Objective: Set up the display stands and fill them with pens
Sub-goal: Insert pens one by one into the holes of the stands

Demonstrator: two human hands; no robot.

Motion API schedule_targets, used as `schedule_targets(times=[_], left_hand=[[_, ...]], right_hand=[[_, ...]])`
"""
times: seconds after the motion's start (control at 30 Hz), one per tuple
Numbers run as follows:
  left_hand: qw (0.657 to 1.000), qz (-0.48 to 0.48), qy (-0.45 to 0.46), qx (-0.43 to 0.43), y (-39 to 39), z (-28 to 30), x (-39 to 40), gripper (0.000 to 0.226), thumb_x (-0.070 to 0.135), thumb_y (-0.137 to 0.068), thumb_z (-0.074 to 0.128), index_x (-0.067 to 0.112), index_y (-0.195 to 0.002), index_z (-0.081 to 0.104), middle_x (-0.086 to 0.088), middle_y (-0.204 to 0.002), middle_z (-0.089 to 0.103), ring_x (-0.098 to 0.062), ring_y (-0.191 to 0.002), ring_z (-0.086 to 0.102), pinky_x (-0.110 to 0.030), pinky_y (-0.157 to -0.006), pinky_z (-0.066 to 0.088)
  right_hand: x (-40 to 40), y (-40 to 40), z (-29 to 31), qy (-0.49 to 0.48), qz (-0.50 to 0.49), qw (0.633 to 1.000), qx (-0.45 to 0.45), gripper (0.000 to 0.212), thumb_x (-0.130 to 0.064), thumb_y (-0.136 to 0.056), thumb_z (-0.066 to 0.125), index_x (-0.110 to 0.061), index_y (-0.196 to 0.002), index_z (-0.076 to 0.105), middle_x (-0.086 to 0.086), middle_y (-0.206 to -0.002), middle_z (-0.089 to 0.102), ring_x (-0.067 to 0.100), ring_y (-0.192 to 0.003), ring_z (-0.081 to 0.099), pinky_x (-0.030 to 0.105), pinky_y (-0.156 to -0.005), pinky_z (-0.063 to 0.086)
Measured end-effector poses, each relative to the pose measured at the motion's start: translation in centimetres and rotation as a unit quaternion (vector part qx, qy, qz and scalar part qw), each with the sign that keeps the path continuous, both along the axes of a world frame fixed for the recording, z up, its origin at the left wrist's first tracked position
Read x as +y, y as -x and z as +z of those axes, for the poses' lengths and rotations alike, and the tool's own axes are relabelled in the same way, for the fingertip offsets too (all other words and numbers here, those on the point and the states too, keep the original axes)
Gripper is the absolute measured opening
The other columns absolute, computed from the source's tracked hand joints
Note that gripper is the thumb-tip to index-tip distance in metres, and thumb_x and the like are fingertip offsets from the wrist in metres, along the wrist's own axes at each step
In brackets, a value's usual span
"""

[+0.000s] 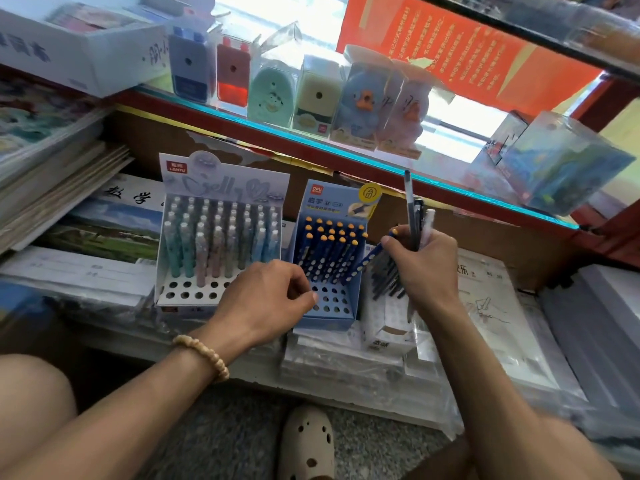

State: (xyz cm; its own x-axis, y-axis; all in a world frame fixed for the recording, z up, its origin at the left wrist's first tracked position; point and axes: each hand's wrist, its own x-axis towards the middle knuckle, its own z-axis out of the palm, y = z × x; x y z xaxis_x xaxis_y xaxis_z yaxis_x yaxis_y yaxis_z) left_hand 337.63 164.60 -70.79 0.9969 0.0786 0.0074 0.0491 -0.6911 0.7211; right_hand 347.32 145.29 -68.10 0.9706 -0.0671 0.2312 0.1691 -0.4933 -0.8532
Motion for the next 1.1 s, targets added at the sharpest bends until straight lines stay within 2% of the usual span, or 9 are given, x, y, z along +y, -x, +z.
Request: schedule_targets(times=[0.1, 0.17, 0.3, 0.57, 0.77, 0.97, 1.1], left_hand=[[0.998, -0.031, -0.049, 0.0, 0.1, 0.2, -0.2, 0.016, 0.043, -0.093, 0.063, 0.028, -0.094, 0.069, 0.014, -0.088, 0.068, -0.003, -0.081, 0.063, -0.031, -0.079, 0.058], [0.996, -0.048, -0.071, 0.004, 0.3, 0.2, -0.3, 0.018, 0.045, -0.093, 0.061, 0.028, -0.097, 0.069, 0.014, -0.091, 0.068, -0.004, -0.083, 0.063, -0.031, -0.081, 0.057], [0.994, -0.063, -0.091, 0.007, 0.5, 0.1, -0.3, 0.02, 0.046, -0.093, 0.061, 0.029, -0.101, 0.067, 0.013, -0.095, 0.069, -0.004, -0.085, 0.063, -0.029, -0.083, 0.056], [0.994, -0.065, -0.092, 0.002, 0.6, 0.2, 0.1, 0.019, 0.045, -0.093, 0.061, 0.028, -0.1, 0.067, 0.011, -0.094, 0.07, -0.004, -0.083, 0.064, -0.026, -0.081, 0.055], [0.993, -0.075, -0.094, 0.01, 0.8, 0.1, 0.4, 0.02, 0.045, -0.093, 0.062, 0.027, -0.098, 0.068, 0.011, -0.09, 0.069, -0.005, -0.079, 0.065, -0.029, -0.079, 0.056], [0.992, -0.088, -0.091, 0.014, 0.9, 0.0, 0.3, 0.021, 0.045, -0.093, 0.062, 0.027, -0.101, 0.068, 0.012, -0.091, 0.069, -0.003, -0.08, 0.063, -0.026, -0.079, 0.055], [0.992, -0.084, -0.092, 0.018, 1.1, -0.2, 0.5, 0.02, 0.044, -0.093, 0.062, 0.027, -0.102, 0.067, 0.012, -0.091, 0.068, -0.002, -0.078, 0.062, -0.021, -0.073, 0.05]], right_hand=[[0.5, -0.5, -0.9, 0.061, -0.02, 0.998, -0.022, 0.021, -0.019, -0.085, 0.077, -0.029, -0.071, 0.064, -0.005, -0.071, 0.066, 0.01, -0.067, 0.063, 0.03, -0.063, 0.053], [0.7, -0.9, -1.4, 0.076, -0.026, 0.996, -0.022, 0.017, -0.019, -0.086, 0.076, -0.025, -0.074, 0.065, -0.007, -0.069, 0.065, 0.007, -0.065, 0.06, 0.028, -0.062, 0.049], [0.9, -1.4, -1.6, 0.092, -0.029, 0.995, -0.019, 0.007, -0.018, -0.087, 0.074, -0.019, -0.081, 0.07, -0.008, -0.071, 0.065, 0.01, -0.068, 0.062, 0.028, -0.064, 0.049], [1.2, -1.6, -2.2, 0.135, -0.012, 0.991, -0.014, 0.007, -0.014, -0.088, 0.073, -0.01, -0.082, 0.073, -0.004, -0.067, 0.063, 0.008, -0.061, 0.057, 0.022, -0.054, 0.042], [1.6, -2.2, -2.3, 0.155, 0.019, 0.988, 0.008, 0.011, -0.017, -0.086, 0.075, -0.011, -0.078, 0.071, 0.002, -0.071, 0.067, 0.019, -0.068, 0.063, 0.03, -0.065, 0.05], [1.5, -1.4, -3.6, 0.176, 0.005, 0.984, 0.041, 0.022, -0.022, -0.088, 0.074, -0.018, -0.07, 0.062, -0.001, -0.065, 0.061, 0.016, -0.061, 0.056, 0.024, -0.053, 0.037], [2.2, -1.4, -3.3, 0.185, 0.019, 0.981, 0.048, 0.024, -0.021, -0.089, 0.072, -0.013, -0.069, 0.063, -0.003, -0.06, 0.058, 0.011, -0.057, 0.052, 0.023, -0.05, 0.036]])
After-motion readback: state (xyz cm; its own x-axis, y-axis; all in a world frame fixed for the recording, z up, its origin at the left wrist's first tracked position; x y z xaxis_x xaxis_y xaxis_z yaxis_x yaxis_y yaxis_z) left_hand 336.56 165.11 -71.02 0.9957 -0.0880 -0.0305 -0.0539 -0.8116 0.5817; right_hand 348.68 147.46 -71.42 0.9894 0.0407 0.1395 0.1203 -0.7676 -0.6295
